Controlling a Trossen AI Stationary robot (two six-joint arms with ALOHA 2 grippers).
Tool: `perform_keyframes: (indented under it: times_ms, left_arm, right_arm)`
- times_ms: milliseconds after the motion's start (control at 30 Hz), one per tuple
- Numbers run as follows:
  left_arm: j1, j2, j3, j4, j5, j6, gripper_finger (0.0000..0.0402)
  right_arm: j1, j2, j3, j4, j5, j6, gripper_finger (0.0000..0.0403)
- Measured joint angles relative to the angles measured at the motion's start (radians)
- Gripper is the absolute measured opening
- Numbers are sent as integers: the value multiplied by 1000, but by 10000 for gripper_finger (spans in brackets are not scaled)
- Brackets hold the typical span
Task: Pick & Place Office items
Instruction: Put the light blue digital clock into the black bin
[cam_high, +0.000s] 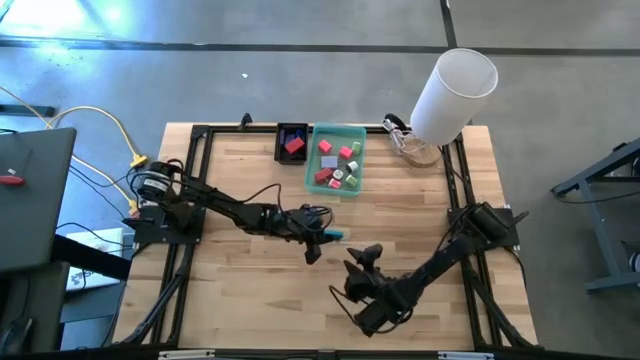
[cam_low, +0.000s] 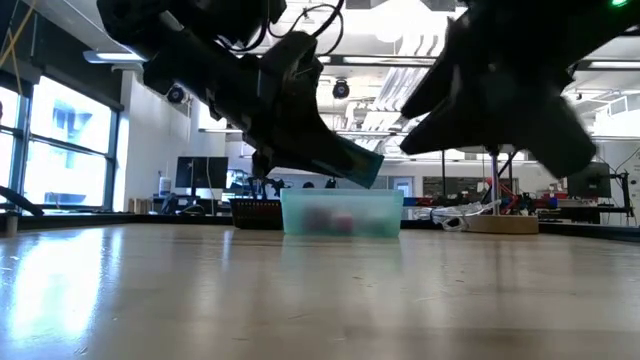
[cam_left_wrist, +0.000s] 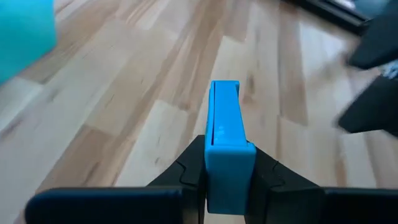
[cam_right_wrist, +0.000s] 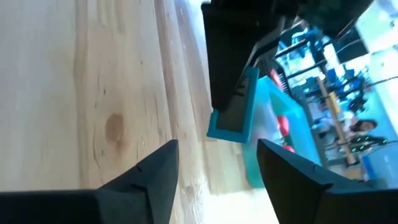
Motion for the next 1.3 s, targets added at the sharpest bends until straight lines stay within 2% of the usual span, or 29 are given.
perform_keyframes:
  times_ms: [367,533,633,767,867,933,1067,1167,1233,1300]
  left_arm:
    - [23,-116,1,-106,0,21,49]
    - [36,-244,0,-230,-69,63,49]
    - [54,-352,0,-309,-149,68,49]
    - [93,-496,3,-405,-343,129,49]
    - [181,-559,4,-464,-464,145,49]
    - [268,-570,4,-512,-501,145,49]
    - [477,-524,4,-603,-465,102,50]
    - [625,-445,2,-623,-310,49,51]
    - [695,-389,2,-566,-187,38,52]
    - [741,-335,2,-516,-127,36,52]
  right_arm:
    - [47,0,0,-10,19,60,191]
    - [46,0,0,-19,-23,123,191]
    - [47,-1,0,-36,-64,179,191]
    - [47,-1,0,-55,-90,248,191]
    - [48,-1,0,-58,-98,272,191]
    - [44,-1,0,-45,-107,273,191]
    - [37,-1,0,-1,-114,272,191]
    - [36,-1,0,25,-115,273,191]
    - [37,-1,0,36,-125,273,191]
    - [35,-1,0,50,-141,274,191]
